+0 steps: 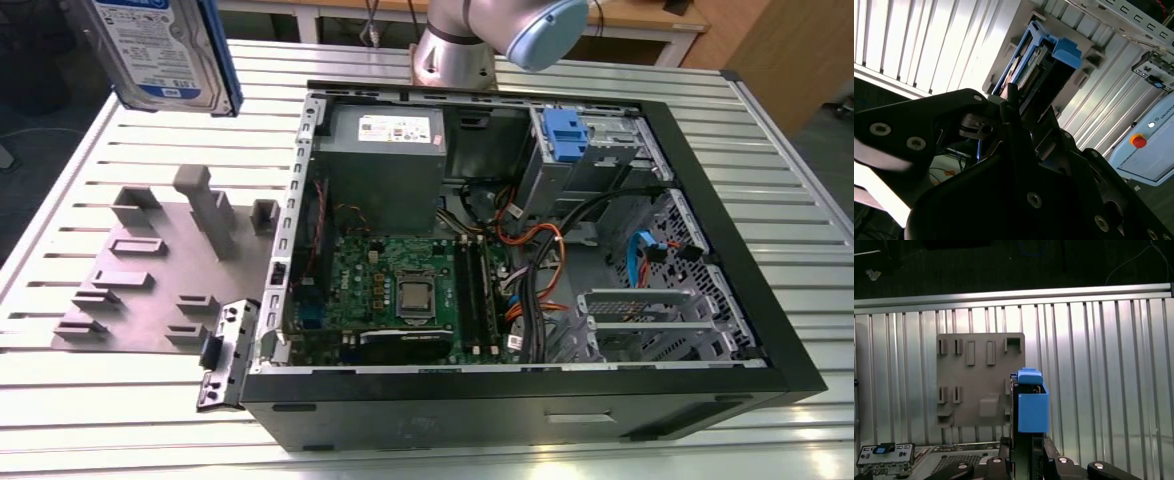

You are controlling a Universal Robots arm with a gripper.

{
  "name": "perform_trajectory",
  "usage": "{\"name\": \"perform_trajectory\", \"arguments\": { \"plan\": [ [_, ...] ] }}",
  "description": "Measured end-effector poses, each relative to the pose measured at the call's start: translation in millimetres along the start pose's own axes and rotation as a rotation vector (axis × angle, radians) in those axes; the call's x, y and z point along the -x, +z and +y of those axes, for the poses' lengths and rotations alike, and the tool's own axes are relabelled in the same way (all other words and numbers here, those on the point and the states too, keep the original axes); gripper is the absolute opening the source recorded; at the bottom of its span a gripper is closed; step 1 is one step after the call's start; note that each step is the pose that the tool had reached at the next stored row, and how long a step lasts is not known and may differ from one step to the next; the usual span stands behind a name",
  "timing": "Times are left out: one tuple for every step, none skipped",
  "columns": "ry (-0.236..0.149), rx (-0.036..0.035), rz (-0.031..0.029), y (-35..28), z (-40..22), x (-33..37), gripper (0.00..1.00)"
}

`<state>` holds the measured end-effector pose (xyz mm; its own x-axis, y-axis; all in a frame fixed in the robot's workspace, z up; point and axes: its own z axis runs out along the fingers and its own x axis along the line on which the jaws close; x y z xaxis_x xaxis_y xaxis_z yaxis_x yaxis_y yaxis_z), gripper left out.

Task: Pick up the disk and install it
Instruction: 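Pick up the disk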

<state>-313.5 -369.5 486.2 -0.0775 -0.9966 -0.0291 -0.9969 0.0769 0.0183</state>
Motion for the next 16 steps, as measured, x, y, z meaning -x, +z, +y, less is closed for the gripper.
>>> {"name": "perform_trajectory", "arguments": {
  "plan": [
    [0.000, -0.0002, -0.0001, 0.0, -3.0, 0.2, 0.35],
    [0.000, -0.0001, -0.0001, -0.1, -6.1, 0.5, 0.35],
    [0.000, 0.0000, 0.0000, -0.1, -9.6, 0.7, 0.35],
    [0.000, 0.0000, 0.0000, -0.2, -12.9, 1.0, 0.35],
    [0.000, -0.0001, -0.0001, -0.2, -16.3, 1.2, 0.35],
    [0.000, 0.0000, 0.0000, -0.3, -19.8, 1.5, 0.35],
    [0.000, 0.0000, 0.0000, -0.3, -23.0, 1.8, 0.35],
    [0.000, 0.0000, 0.0000, -0.4, -26.0, 2.0, 0.35],
    [0.000, 0.0000, 0.0000, -0.4, -28.8, 2.2, 0.35],
    [0.000, 0.0000, 0.0000, -0.5, -31.6, 2.4, 0.35],
    [0.000, 0.0000, 0.0000, -0.5, -34.3, 2.6, 0.35],
    [0.000, 0.0000, 0.0000, -0.5, -37.1, 2.9, 0.35],
    [0.000, 0.0000, 0.0000, -0.6, -39.7, 3.1, 0.35],
    [0.000, 0.0000, -0.0001, -0.6, -42.1, 3.3, 0.35],
    [0.000, 0.0000, 0.0000, -0.6, -45.0, 3.5, 0.35],
    [0.000, 0.0000, -0.0001, -0.7, -47.6, 3.7, 0.35]
  ]
}}
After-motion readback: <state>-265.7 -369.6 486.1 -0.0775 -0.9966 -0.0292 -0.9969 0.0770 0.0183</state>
